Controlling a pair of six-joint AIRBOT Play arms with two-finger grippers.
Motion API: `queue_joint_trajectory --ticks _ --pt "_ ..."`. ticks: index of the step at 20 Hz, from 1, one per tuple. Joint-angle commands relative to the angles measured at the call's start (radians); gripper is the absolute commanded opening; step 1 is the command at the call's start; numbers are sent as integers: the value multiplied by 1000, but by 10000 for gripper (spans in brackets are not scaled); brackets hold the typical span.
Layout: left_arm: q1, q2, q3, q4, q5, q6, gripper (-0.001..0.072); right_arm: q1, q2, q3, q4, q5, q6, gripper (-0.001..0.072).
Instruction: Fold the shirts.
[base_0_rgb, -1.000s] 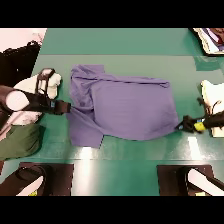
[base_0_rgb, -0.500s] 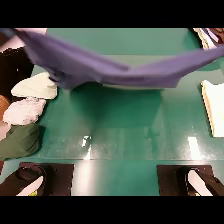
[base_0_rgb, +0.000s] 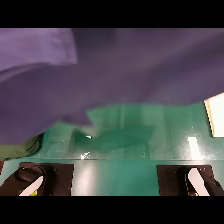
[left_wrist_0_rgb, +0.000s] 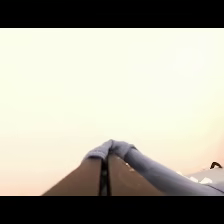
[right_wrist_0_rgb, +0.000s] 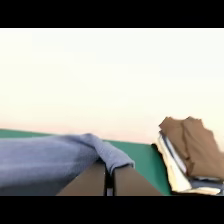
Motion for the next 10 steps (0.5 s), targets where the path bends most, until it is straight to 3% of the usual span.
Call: queue_joint_trajectory --ticks 1,3,6,10 --pt "1 8 -35 42 -10 0 20 -50 -90 128 -4 130 54 22" --pt "1 8 -200 160 -40 -32 20 -30 -160 100 11 203 68 21" --pt "1 -23 -504 205 -42 -60 20 90 -249 -101 -33 251 63 21" --pt "1 -212 -760 207 -43 -59 20 326 -454 -288 -273 298 64 21"
